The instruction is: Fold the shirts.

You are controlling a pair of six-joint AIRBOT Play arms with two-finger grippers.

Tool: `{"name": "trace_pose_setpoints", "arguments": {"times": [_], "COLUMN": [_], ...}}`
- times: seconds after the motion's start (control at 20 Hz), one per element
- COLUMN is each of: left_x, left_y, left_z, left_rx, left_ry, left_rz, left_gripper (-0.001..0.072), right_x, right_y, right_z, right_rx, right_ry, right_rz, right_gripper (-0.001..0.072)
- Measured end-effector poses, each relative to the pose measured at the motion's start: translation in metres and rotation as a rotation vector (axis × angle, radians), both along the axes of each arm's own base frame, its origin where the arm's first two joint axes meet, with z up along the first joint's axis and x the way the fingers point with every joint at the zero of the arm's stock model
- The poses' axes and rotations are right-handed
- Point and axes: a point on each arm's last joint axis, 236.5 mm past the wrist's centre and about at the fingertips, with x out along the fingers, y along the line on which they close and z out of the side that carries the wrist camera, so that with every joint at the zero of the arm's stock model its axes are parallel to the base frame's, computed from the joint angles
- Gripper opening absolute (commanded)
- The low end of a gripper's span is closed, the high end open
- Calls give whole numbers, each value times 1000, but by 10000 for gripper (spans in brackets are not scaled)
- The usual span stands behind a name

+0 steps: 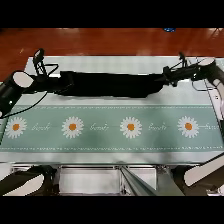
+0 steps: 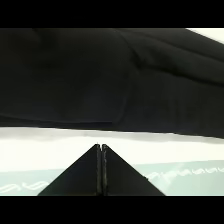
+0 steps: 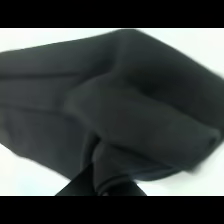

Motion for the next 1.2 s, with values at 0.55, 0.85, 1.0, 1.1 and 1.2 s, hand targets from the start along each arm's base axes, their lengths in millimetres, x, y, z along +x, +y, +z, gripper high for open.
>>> {"name": "trace_pose_setpoints", "arguments": {"times": [0.55, 0.85, 1.0, 1.1, 1.2], "left_x": [-33, -34, -52, -76, -104], "left_y": [-122, -234, -295, -330, -362], "left_z": [1, -14, -30, -45, -58], "left_rx": [-15, -37, -79, -102, -133], "left_ry": [19, 49, 117, 179, 236], "left_rz": [-307, -517, -634, -716, -783], "left_gripper": [16, 16, 16, 16, 17], "right_x": [-166, -239, -252, -255, -256], "right_y": [-43, -28, -19, -14, -11], "right_z": [162, 193, 200, 203, 205], "right_rx": [-384, -414, -390, -370, -359], "right_ry": [-272, -381, -403, -415, -421], "right_rz": [-3, -92, -99, -103, -103], "right_gripper": [28, 27, 27, 28, 28]}}
